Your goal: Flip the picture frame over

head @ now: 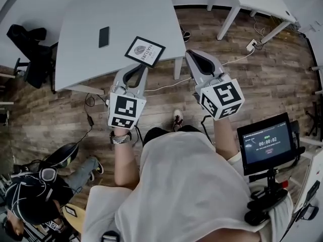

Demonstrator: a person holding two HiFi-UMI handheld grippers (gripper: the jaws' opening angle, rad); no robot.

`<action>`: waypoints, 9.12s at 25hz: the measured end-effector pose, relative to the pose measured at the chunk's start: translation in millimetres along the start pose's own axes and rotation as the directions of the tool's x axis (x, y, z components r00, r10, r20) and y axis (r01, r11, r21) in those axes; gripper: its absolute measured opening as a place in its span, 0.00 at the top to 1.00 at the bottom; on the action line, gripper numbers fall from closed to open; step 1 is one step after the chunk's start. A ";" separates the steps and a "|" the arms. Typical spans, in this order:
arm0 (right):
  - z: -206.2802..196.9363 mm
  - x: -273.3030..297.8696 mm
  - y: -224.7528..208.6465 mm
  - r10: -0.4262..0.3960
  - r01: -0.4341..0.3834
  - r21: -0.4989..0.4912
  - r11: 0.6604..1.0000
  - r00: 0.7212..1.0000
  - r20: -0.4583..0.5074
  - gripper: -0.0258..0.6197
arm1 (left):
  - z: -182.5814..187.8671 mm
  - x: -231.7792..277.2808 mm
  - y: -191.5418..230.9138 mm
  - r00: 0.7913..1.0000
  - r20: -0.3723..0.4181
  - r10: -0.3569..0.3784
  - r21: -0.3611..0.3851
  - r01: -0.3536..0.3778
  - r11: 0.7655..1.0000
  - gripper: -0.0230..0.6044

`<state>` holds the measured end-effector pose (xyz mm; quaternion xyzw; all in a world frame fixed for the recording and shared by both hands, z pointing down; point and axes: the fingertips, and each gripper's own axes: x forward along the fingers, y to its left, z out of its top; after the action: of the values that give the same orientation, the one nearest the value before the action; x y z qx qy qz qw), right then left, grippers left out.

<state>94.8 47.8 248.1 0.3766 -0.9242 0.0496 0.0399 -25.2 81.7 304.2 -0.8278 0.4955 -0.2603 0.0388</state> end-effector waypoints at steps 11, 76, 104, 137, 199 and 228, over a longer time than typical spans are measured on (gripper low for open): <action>-80.9 80.2 -66.9 -0.015 0.021 0.032 0.999 0.986 -0.169 0.96 | -78.6 119.5 7.6 0.957 -0.269 -0.107 0.115 0.142 0.983 0.81; -321.3 131.3 -68.0 0.008 0.097 0.205 0.974 0.889 -0.457 0.96 | -281.8 230.9 -35.2 0.898 -0.429 0.098 0.683 0.252 0.685 0.74; -230.6 135.7 -85.4 -0.041 0.101 0.138 0.985 0.922 -0.385 0.96 | -190.9 212.5 -14.7 0.939 -0.343 -0.004 0.467 0.174 0.867 0.79; -135.8 194.9 -112.9 -0.076 0.108 0.074 0.991 0.934 -0.348 0.96 | -89.9 190.2 66.3 0.977 -0.051 -0.207 -0.065 0.204 0.977 0.85; -197.6 240.7 -93.2 -0.133 0.210 0.106 0.972 0.863 -0.487 0.96 | -257.8 249.7 192.1 0.933 -0.029 -0.358 -0.751 0.216 0.624 0.78; -205.9 239.3 -82.6 -0.102 0.195 0.127 0.973 0.849 -0.519 0.96 | -301.9 263.7 191.2 0.874 -0.244 -0.421 -0.702 0.140 0.698 0.77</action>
<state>-10.6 -151.5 484.1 0.4226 -0.8407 0.2249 0.2530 -221.4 -178.3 606.2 -0.7849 0.4173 -0.2272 -0.3977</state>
